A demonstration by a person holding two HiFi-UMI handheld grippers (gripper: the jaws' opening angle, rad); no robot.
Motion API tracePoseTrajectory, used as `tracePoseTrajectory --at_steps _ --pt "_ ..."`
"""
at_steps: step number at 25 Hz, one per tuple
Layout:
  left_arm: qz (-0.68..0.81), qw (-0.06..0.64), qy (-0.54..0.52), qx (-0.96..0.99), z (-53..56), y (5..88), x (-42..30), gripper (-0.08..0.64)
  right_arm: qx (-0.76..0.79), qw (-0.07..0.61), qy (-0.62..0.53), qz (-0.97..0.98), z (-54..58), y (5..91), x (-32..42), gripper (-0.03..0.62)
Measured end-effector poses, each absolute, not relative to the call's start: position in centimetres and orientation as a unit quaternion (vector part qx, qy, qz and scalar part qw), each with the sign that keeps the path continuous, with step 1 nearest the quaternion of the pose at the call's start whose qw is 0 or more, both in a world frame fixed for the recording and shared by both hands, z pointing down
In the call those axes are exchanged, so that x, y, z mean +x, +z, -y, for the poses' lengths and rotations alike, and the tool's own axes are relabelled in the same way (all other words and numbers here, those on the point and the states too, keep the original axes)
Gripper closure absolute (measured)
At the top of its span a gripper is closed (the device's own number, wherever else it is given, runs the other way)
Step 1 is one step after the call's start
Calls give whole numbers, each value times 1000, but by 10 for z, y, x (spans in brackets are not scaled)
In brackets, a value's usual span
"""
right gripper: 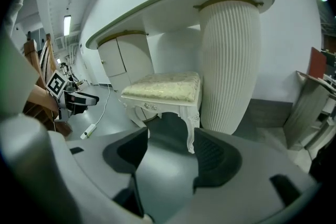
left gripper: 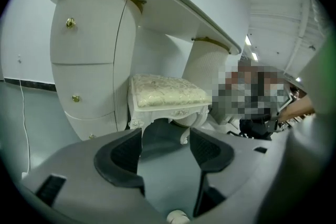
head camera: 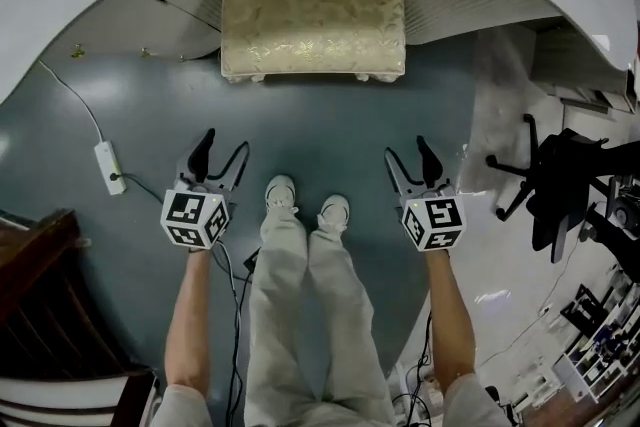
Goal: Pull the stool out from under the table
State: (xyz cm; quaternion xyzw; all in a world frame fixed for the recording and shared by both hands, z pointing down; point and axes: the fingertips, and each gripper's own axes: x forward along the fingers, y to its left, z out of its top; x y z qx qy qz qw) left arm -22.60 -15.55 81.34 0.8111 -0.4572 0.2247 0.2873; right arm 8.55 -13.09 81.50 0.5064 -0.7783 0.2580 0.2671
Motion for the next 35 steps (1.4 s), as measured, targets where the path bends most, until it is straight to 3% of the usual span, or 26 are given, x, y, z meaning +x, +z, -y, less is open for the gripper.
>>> tracePoseTrajectory --at_steps 9,23,29,33,35 --pt "466 278 235 806 179 902 -240 282 524 273 262 763 161 913 89 284" --pt "482 241 224 812 255 964 -237 255 529 264 228 773 248 970 90 173" --pt "483 227 215 818 282 972 -224 255 530 264 215 777 279 980 88 182" --pt "481 228 204 822 295 972 -218 256 528 266 214 777 291 985 85 247" --pt "482 227 204 821 298 973 -218 256 524 268 218 779 294 988 84 311"
